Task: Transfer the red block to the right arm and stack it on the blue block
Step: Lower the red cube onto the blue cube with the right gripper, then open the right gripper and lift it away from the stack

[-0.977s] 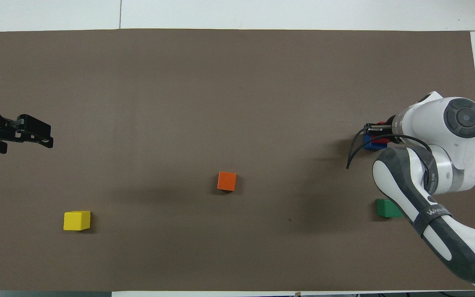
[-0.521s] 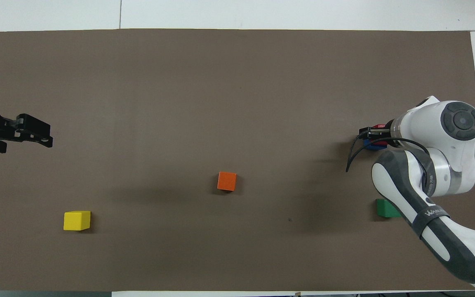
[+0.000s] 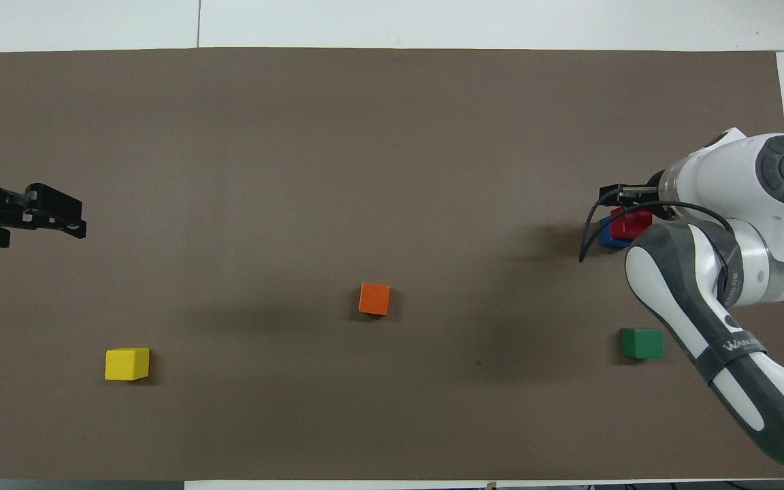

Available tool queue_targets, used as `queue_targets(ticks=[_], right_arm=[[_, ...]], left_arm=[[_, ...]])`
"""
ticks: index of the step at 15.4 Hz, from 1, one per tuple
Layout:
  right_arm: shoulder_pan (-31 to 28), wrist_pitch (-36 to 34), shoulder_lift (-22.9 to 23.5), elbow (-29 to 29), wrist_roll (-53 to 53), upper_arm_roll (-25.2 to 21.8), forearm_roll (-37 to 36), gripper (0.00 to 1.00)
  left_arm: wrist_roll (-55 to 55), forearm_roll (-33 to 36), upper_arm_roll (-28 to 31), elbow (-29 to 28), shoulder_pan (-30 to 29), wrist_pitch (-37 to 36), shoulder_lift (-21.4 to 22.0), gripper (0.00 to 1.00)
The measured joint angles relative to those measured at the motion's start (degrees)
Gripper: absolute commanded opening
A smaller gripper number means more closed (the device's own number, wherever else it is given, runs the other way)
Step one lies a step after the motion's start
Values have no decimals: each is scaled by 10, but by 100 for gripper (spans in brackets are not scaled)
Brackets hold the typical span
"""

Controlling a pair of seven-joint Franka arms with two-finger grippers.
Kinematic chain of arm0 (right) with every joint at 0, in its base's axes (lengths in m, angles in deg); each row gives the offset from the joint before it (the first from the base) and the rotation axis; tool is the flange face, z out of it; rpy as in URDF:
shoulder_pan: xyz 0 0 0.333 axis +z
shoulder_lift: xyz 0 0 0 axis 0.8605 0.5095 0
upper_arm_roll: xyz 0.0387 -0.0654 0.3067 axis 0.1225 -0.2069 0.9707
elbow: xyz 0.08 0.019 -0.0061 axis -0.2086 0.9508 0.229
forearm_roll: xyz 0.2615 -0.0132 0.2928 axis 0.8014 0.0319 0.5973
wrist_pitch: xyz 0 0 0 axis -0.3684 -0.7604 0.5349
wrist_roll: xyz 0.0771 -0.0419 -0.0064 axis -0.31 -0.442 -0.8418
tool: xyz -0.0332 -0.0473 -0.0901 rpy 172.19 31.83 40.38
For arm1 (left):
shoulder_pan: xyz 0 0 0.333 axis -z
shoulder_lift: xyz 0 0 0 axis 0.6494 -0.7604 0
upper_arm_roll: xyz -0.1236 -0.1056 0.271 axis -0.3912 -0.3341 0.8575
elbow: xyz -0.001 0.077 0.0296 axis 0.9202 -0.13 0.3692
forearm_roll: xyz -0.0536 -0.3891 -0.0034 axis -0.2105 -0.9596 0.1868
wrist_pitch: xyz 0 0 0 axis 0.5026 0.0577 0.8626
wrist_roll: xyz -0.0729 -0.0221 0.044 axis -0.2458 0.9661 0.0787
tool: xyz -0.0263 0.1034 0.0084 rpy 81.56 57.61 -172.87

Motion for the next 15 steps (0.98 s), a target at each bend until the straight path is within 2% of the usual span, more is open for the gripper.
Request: queue_targets(ticks=[15], right_arm=[[0, -244, -54, -151, 0, 13, 13, 100]], left_arm=[[0, 0, 2, 1, 0, 22, 0, 100]])
